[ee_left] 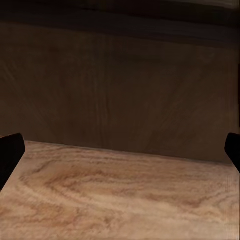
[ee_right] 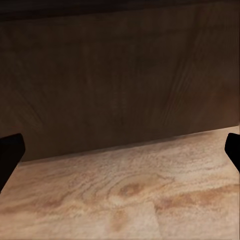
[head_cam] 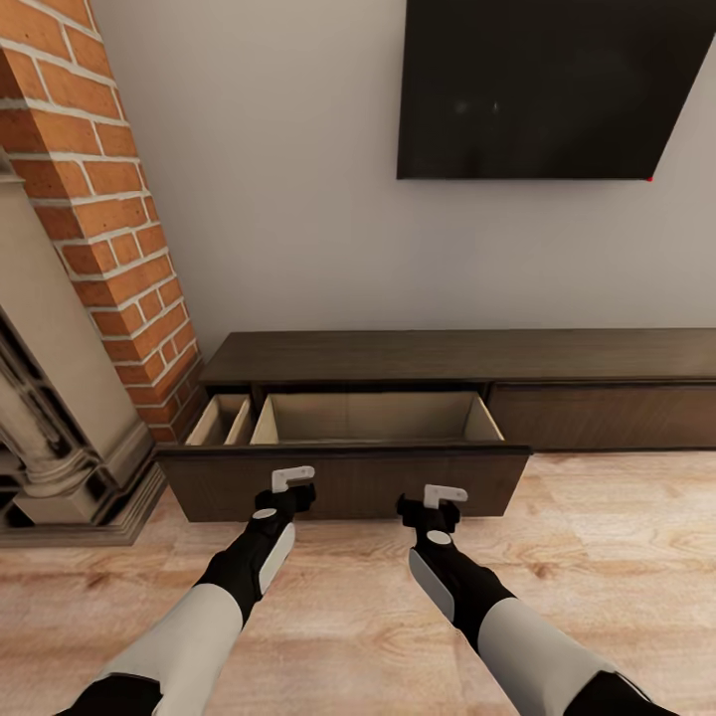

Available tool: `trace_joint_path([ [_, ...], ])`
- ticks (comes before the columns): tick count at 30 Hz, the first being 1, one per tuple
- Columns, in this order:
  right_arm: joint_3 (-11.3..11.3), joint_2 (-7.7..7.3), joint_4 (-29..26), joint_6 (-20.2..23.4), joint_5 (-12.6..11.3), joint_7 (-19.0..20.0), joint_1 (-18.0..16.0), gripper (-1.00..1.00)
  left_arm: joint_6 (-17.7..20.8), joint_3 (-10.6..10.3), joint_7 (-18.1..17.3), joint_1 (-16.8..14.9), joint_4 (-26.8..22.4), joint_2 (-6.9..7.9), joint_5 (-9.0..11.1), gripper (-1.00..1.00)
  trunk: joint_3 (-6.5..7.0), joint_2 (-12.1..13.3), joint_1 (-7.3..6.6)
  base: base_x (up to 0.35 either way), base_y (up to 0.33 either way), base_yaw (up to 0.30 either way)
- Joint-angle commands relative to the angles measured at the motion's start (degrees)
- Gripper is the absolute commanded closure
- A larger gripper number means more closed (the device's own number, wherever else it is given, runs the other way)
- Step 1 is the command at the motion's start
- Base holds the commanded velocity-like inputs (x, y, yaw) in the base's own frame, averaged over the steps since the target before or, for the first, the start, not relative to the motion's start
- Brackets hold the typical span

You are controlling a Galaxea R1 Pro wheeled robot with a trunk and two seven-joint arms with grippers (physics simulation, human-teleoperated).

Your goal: Place each of the two pumpkins and all three candles from the living room inside a cabinet in the living room (use any cabinet), then make sure every cabinet is closed, and position the cauldron so it is next to a table in the living room.

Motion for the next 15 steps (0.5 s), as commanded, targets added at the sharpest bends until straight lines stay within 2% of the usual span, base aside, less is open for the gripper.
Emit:
trace_joint_path([
  [1, 0.00, -0.04, 0.00, -0.22, 0.00, 0.00, 0.00, -1.00, -0.04, -0.41, 0.00, 0.00, 0.01, 0.00, -0.01, -1.00, 0.00, 0.00, 0.00, 0.091, 0.028, 0.000],
  [11, -0.09, -0.03, 0.08, -2.38, -0.09, -0.05, 0.00, -1.00, 0.02, -1.20, -0.57, 0.00, 0.24, 0.07, 0.00, -1.00, 0.00, 0.00, 0.00, 0.050, 0.007, 0.000],
  [12, -0.13, -0.03, 0.09, -2.48, -0.09, -0.07, 0.00, -1.00, 0.08, -1.25, -2.43, 0.00, 0.64, 0.07, -0.06, -1.00, 0.00, 0.00, 0.00, 0.225, 0.000, 0.000],
  [15, -0.16, -0.03, 0.09, -2.54, -0.09, -0.10, 0.00, -1.00, 0.03, -1.27, -4.13, 0.00, 1.26, 0.05, -0.14, -1.00, 0.00, 0.00, 0.00, 0.173, 0.000, 0.000],
])
